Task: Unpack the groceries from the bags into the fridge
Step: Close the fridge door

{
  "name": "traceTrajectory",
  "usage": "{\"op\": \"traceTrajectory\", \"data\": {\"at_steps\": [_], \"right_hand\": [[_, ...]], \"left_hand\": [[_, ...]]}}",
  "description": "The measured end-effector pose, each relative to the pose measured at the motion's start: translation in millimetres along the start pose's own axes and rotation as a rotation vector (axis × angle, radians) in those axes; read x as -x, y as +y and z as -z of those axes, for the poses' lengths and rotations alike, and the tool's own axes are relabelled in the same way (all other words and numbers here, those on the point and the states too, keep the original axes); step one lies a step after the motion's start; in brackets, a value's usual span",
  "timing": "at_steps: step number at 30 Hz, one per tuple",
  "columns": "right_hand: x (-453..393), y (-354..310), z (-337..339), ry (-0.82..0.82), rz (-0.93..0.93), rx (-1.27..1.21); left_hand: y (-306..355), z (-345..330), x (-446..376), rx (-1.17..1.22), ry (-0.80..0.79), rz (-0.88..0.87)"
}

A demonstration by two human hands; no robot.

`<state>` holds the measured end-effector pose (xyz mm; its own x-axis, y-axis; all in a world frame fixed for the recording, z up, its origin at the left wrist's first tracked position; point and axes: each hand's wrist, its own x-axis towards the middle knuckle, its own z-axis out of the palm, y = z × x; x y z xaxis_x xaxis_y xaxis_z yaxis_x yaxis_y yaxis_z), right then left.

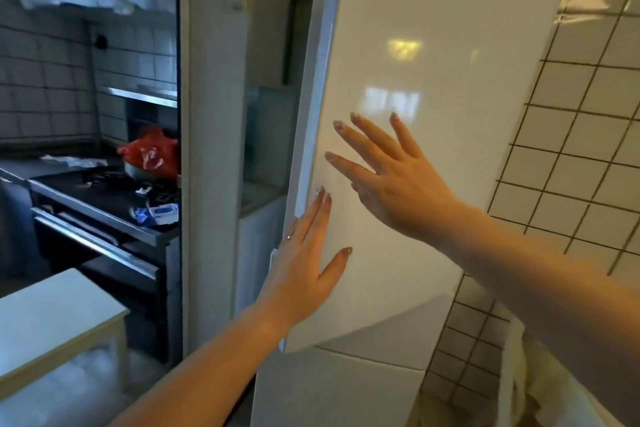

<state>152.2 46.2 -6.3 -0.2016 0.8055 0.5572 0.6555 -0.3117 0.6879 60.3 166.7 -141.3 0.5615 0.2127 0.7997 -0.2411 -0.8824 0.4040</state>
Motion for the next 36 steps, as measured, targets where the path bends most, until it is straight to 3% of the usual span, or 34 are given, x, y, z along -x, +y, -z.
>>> {"op": "traceTrajectory", "data": {"at_steps": [3,6,9,11,20,24,36], "right_hand": [[-26,12,-35,-0.038,0.064,0.042],[-49,25,-72,-0.046,0.082,0.056],[-68,40,-110,-0.044,0.097,0.071],[-77,50,-134,-0.044,0.095,0.069],[-95,86,-238,-0.122,0.078,0.064],[-96,96,-266,-0.150,0.041,0.058],[-92,101,-275,-0.161,0.034,0.089]], "left_hand": [[-30,0,-22,-0.065,0.084,0.043],[-69,7,-59,-0.015,0.192,0.263],[-114,3,-94,0.110,0.093,0.520],[-136,-7,-114,0.269,0.030,0.603],[-204,-50,-172,0.215,-0.048,0.609],[-206,-62,-185,0.133,-0.013,0.625],[-230,-74,-186,-0.073,-0.087,0.582]]}}
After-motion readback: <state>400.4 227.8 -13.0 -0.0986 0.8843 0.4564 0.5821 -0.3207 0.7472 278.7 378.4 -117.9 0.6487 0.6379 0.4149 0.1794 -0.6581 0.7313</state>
